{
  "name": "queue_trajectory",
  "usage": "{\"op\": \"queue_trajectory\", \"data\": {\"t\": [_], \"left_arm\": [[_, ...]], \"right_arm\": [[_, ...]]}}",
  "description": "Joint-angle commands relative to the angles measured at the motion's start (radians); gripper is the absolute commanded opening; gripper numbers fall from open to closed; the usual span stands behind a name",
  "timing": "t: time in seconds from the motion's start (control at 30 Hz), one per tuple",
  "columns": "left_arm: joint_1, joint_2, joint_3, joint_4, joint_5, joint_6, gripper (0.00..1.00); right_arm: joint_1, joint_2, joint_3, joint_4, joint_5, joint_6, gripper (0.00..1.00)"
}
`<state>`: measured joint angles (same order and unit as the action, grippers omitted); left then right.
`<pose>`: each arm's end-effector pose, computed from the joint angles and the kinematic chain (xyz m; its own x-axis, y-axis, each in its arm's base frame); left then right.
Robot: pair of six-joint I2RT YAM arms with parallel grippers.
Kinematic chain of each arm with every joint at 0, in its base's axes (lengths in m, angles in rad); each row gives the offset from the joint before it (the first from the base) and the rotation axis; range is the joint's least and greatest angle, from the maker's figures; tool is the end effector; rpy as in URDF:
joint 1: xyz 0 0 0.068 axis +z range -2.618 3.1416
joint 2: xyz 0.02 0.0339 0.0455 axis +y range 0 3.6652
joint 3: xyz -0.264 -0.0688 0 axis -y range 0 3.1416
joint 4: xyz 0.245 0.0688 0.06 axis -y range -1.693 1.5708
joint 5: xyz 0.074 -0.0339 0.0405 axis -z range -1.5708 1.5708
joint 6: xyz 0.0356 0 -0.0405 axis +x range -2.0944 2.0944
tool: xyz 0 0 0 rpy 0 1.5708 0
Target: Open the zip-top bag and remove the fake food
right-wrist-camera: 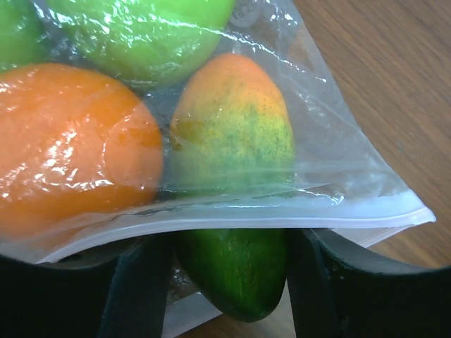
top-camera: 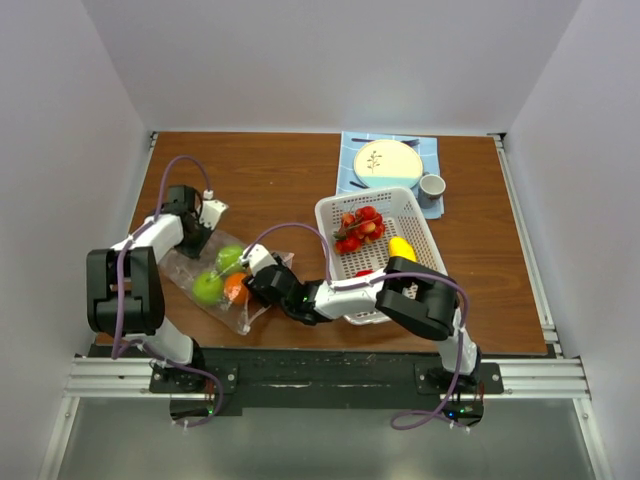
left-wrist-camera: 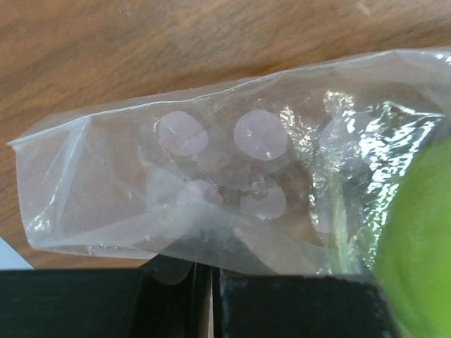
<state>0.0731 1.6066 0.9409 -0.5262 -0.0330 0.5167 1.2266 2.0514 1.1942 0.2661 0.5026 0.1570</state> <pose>0.2988 0.0231 0.1714 -0.8477 0.4330 -0.3065 0.3837 0.8994 0.2094 0.1630 0.4038 0.1430 -0.2936 -0.4130 -0.8621 -0.6521 0.7460 -0.1353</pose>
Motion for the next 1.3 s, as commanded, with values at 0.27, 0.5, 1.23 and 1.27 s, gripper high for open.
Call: {"op": "queue_trajectory", "data": {"t": [0.27, 0.5, 1.23, 1.27], "left_arm": [[0.155, 0.071, -0.016, 0.112, -0.082, 0.000, 0.00], [0.189, 0.049, -0.034, 0.124, -0.096, 0.022, 0.00], [0.151, -0.031, -0.080, 0.086, -0.054, 0.013, 0.00], [0.149, -0.033, -0.083, 0.086, -0.051, 0.011, 0.00]], "right_arm": [[0.020, -0.308, -0.232, -0.025, -0.007, 0.082, 0.12], [0.022, -0.563, -0.334, -0.137, 0.077, 0.107, 0.11], [-0.296, -0.654, -0.243, -0.467, 0.312, 0.259, 0.99], [-0.292, -0.666, -0.240, -0.466, 0.304, 0.251, 0.99]]}}
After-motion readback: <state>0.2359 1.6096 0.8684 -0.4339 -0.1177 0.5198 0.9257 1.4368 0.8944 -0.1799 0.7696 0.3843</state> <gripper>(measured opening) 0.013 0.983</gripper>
